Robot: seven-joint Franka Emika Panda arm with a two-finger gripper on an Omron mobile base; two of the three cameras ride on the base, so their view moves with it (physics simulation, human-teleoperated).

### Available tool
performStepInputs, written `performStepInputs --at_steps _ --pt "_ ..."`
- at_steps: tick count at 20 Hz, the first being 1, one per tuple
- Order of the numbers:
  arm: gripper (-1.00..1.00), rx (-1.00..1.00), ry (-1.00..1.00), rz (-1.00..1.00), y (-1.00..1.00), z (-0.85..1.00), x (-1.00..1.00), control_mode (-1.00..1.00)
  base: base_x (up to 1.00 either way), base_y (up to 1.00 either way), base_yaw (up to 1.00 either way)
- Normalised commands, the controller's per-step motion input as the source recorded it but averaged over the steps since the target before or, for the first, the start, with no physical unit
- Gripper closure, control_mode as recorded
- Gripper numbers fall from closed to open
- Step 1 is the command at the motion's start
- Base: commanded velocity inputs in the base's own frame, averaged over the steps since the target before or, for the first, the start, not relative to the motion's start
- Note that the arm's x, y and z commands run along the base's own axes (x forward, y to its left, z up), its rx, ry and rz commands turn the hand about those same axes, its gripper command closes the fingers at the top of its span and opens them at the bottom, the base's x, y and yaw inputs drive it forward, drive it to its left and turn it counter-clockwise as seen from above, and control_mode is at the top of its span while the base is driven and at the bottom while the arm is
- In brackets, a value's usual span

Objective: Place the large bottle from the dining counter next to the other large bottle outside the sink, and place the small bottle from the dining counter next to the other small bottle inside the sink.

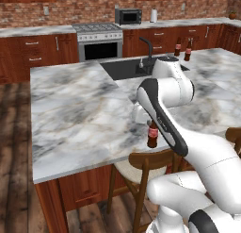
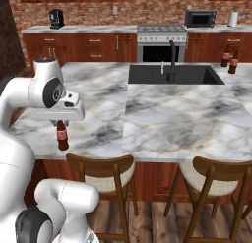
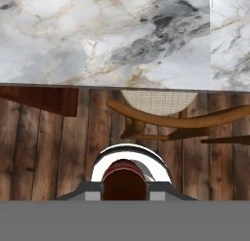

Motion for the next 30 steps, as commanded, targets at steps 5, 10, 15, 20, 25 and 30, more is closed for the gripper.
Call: performStepInputs --at_steps 5,10,15,20,25,30 --pt "1.00 0.00 0.00 0.00 0.00 0.00 0.00 -1.00 0.00 0.00 0.00" --pt "1.00 0.00 0.00 0.00 0.00 0.00 -0.02 -1.00 0.00 0.00 0.00" --pt "1.00 0.00 0.00 0.00 0.00 0.00 -0.01 1.00 -0.25 0.02 0.00" --pt "1.00 0.00 0.00 0.00 0.00 0.00 0.00 1.00 -0.81 0.33 0.00" --pt "1.00 0.00 0.00 0.00 0.00 0.00 0.00 1.00 -0.30 0.89 -0.15" --pt "1.00 0.00 0.00 0.00 0.00 0.00 0.00 1.00 -0.02 1.00 -0.35"
